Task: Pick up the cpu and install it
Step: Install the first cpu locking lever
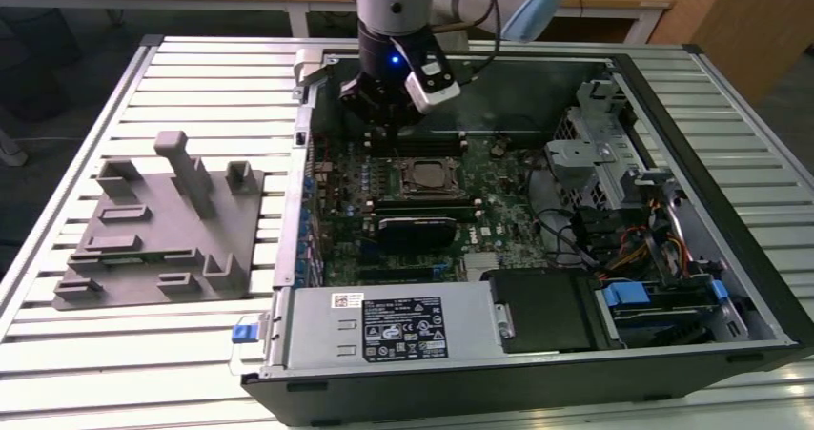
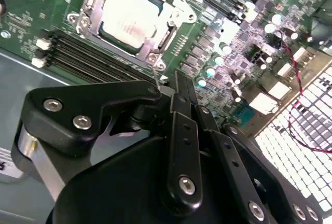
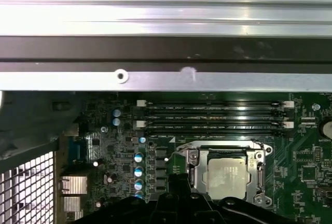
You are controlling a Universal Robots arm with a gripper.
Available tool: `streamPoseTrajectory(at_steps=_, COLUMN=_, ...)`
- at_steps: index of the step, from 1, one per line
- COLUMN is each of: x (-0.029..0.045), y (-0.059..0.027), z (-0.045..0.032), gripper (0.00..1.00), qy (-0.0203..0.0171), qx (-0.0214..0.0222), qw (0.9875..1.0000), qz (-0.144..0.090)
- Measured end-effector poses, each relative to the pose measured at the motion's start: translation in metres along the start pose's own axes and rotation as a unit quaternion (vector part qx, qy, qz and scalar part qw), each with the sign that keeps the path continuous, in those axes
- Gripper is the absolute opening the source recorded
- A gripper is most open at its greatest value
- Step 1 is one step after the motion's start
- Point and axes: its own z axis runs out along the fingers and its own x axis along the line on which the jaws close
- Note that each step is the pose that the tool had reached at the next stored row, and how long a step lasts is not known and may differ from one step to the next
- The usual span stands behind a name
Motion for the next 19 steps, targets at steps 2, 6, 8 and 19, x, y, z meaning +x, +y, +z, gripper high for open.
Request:
streamPoseTrajectory(at_steps=2, x=0.0039, y=0.0, z=0.0, gripper=0.11, qy=0.0, qx=0.0, qw=1.0, qz=0.0)
streamPoseTrajectory(at_steps=6, x=0.0102, y=0.0008, z=0.0, gripper=0.11, qy=0.0, qx=0.0, qw=1.0, qz=0.0)
streamPoseTrajectory(at_steps=8, x=0.0121, y=0.0017, z=-0.0001, gripper=0.11, qy=0.0001, qx=0.0001, qw=1.0, qz=0.0)
streamPoseTrajectory(at_steps=19, x=0.0163, y=0.0135, z=0.0001, gripper=0.11, qy=0.0, qx=0.0, qw=1.0, qz=0.0)
